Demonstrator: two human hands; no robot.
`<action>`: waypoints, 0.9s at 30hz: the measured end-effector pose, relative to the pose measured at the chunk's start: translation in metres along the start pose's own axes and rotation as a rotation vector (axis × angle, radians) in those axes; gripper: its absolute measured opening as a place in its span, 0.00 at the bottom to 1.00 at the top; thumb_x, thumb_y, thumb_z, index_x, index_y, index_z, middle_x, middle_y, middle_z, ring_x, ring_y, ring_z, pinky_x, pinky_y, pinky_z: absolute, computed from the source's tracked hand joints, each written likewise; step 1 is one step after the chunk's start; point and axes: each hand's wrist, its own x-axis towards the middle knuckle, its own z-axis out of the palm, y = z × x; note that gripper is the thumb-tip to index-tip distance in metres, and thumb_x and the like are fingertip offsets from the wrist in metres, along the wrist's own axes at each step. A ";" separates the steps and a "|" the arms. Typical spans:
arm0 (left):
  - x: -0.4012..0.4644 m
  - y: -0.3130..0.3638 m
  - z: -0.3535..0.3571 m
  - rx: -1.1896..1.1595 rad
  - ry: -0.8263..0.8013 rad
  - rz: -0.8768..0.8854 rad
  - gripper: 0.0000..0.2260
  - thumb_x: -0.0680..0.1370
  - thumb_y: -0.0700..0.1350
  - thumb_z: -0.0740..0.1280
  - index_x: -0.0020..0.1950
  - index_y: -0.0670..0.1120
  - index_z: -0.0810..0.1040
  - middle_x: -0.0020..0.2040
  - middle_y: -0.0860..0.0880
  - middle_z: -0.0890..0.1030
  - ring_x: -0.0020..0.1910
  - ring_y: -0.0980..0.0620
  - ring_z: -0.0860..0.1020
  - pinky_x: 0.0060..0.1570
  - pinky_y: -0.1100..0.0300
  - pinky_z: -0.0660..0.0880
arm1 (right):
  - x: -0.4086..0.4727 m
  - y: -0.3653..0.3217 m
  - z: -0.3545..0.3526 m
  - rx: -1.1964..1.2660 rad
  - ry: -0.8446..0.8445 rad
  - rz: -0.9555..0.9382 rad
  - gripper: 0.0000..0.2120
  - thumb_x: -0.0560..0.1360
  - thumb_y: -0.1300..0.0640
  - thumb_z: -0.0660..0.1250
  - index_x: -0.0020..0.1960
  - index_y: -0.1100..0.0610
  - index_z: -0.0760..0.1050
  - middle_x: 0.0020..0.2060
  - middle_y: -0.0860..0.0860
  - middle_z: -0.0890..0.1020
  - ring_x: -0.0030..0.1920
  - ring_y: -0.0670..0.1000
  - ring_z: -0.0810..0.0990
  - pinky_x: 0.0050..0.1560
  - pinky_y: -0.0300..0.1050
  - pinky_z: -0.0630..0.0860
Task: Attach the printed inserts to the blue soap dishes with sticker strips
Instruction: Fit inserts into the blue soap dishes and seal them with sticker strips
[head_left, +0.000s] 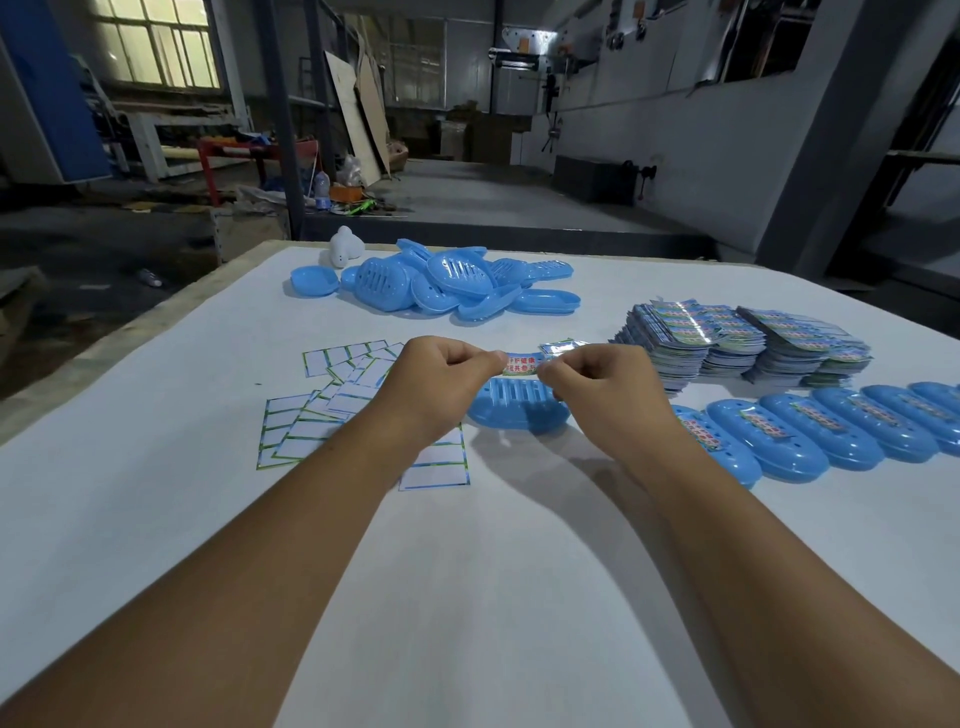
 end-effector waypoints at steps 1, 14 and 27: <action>0.000 -0.001 0.000 0.005 -0.001 -0.003 0.10 0.76 0.54 0.72 0.44 0.49 0.86 0.24 0.61 0.77 0.21 0.62 0.71 0.21 0.71 0.63 | 0.000 0.000 -0.001 0.005 0.003 0.013 0.13 0.72 0.54 0.70 0.35 0.63 0.79 0.29 0.56 0.76 0.29 0.46 0.67 0.33 0.41 0.65; 0.006 -0.009 0.011 0.347 0.079 0.057 0.08 0.72 0.50 0.70 0.36 0.47 0.84 0.29 0.53 0.81 0.32 0.53 0.78 0.36 0.59 0.74 | 0.006 0.012 0.006 -0.110 0.026 0.048 0.22 0.71 0.51 0.74 0.25 0.56 0.68 0.18 0.44 0.65 0.22 0.45 0.62 0.27 0.40 0.61; 0.009 -0.011 0.019 0.526 0.094 0.069 0.13 0.70 0.52 0.66 0.35 0.44 0.83 0.40 0.48 0.86 0.37 0.46 0.82 0.40 0.55 0.79 | 0.012 0.017 0.012 -0.214 0.024 0.097 0.17 0.70 0.51 0.74 0.27 0.58 0.75 0.18 0.45 0.71 0.23 0.45 0.66 0.30 0.42 0.66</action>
